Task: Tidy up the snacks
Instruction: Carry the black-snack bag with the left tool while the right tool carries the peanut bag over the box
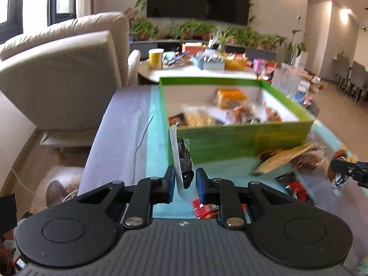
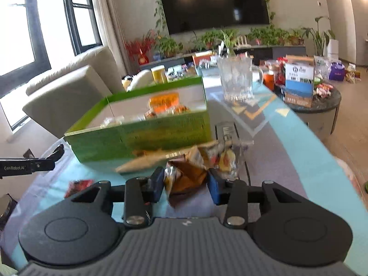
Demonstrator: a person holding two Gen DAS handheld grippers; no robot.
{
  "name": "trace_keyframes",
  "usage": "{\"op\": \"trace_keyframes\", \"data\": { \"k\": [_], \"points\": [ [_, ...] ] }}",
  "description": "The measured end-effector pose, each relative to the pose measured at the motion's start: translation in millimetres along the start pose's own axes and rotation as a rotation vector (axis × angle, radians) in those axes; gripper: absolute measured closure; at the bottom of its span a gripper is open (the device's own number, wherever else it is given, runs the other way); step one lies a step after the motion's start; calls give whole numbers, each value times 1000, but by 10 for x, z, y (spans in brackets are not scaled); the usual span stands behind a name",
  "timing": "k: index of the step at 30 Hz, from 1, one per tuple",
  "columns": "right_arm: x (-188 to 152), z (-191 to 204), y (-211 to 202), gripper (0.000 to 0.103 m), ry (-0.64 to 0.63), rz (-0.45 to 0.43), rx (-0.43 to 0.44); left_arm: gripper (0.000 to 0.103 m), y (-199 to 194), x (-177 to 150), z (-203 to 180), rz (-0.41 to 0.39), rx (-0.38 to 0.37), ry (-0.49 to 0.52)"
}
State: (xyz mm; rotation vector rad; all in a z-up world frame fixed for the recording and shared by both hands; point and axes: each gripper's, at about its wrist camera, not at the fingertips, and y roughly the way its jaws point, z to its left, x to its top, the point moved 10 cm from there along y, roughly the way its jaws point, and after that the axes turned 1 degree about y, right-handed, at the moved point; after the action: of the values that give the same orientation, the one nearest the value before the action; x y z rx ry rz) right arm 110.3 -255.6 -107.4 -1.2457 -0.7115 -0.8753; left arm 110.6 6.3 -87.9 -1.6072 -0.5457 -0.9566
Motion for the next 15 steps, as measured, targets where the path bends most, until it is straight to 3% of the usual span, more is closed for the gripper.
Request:
{"op": "trace_keyframes", "data": {
  "k": [4,15],
  "points": [
    [44,40,-16,52,-6,-16,17,85,-89,106,-105,-38,-24,15],
    [-89,-60,19,53,25,35,17,85,-95,197,-183,-52,-37,-16]
  ]
}}
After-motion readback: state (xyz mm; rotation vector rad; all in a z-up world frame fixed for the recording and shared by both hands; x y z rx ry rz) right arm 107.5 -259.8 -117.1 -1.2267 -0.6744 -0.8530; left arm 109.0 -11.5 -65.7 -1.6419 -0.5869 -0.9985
